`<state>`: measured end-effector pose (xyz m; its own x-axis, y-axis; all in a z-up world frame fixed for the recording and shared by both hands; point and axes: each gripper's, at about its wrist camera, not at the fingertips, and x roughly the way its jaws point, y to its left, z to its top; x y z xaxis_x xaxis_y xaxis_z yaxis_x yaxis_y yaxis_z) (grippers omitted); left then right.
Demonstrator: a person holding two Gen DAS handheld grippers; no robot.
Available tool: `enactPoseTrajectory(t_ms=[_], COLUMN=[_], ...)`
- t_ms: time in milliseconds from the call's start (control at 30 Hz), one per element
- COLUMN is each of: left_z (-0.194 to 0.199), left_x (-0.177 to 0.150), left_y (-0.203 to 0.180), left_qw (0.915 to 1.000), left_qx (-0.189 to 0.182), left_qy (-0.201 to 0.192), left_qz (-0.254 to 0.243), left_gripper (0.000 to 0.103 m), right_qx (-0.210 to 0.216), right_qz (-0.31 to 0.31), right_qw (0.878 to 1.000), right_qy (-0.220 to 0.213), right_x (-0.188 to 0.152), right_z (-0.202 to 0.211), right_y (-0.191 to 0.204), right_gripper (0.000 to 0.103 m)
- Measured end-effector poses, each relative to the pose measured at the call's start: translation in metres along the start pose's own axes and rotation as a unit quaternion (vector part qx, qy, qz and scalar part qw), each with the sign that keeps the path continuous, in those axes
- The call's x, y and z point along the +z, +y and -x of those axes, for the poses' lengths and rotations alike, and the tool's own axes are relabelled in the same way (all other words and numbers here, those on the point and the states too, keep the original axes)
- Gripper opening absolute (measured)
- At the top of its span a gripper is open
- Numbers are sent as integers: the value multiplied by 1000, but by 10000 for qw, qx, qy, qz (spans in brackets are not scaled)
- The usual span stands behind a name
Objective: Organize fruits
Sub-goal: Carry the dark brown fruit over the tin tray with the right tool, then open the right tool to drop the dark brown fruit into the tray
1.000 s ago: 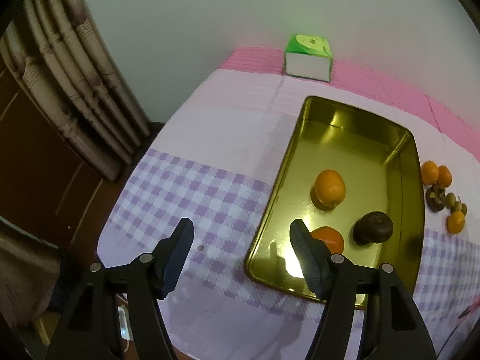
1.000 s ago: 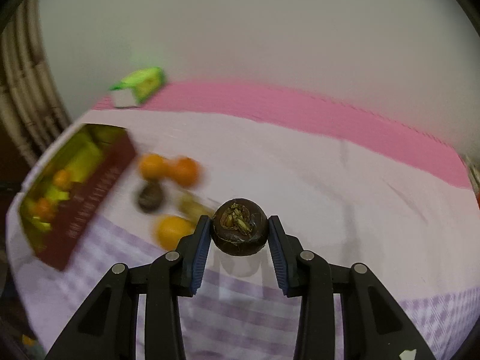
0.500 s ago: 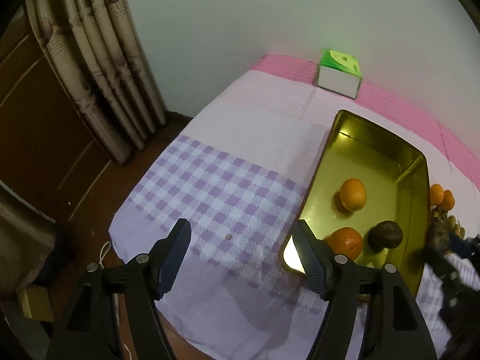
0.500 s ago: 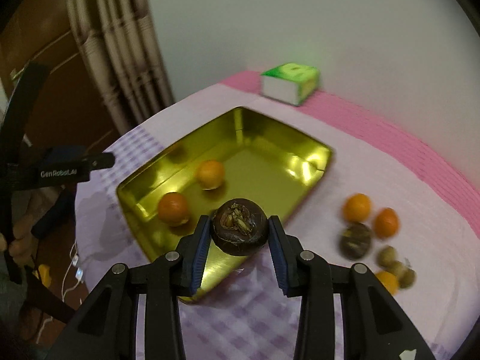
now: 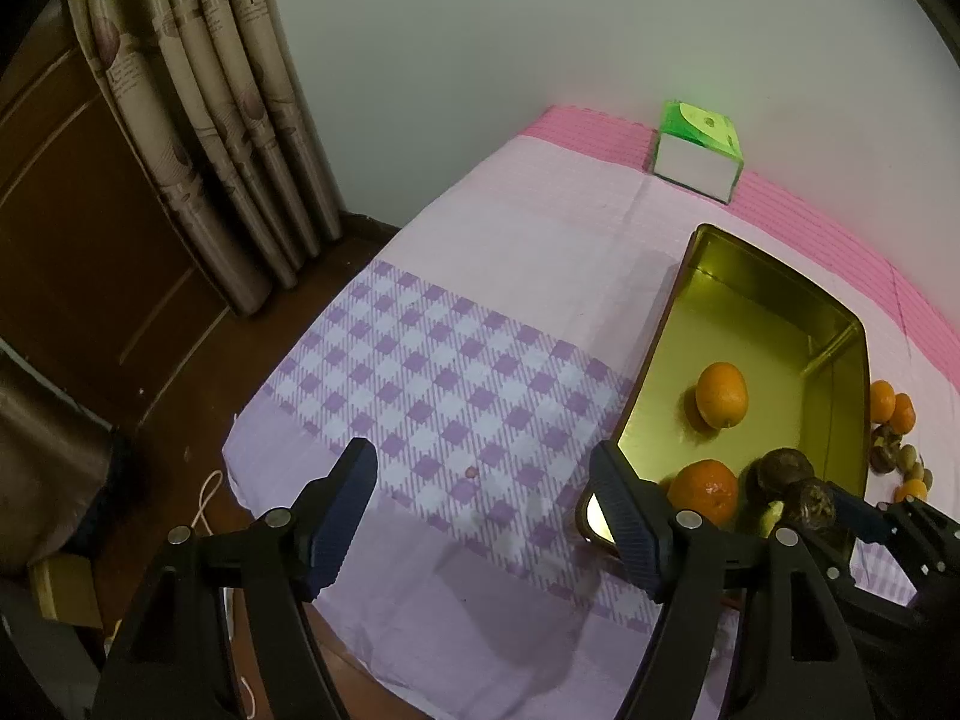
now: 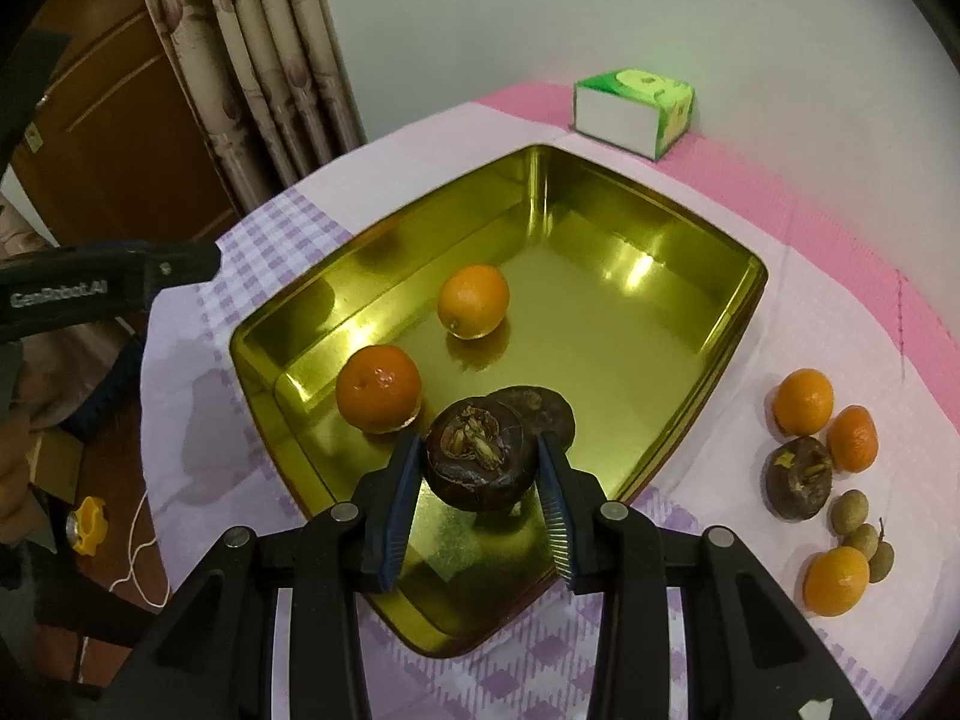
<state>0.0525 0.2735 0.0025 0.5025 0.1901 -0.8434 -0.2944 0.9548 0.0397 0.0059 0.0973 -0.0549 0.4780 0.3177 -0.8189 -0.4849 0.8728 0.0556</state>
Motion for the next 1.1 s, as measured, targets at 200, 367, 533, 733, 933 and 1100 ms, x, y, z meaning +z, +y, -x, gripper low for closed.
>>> enactPoseTrajectory(t_ms=[200, 367, 533, 733, 933, 1100], left_z=[-1, -2, -2, -2, -3, 0], left_x=[0, -1, -1, -1, -3, -3], left_y=[0, -1, -1, -2, -4, -9], left_qw=[10000, 10000, 10000, 10000, 10000, 9999], left_qx=[6, 7, 5, 5, 6, -29], left_qy=[20, 34, 31, 16, 16, -57], left_qz=[-3, -19, -10, -21, -54, -156], left_gripper=[74, 75, 76, 76, 76, 76], right_qx=[-158, -314, -369, -378, -359, -328], right_qz=[93, 163, 217, 235, 178, 121], right_qw=[9998, 9994, 9991, 9990, 9992, 9994], right_qy=[67, 65, 62, 62, 59, 10], right_x=[1, 5, 5, 5, 7, 7], right_z=[-9, -14, -15, -15, -14, -9], right_y=[2, 3, 4, 4, 3, 1], right_gripper=[35, 35, 36, 36, 36, 36])
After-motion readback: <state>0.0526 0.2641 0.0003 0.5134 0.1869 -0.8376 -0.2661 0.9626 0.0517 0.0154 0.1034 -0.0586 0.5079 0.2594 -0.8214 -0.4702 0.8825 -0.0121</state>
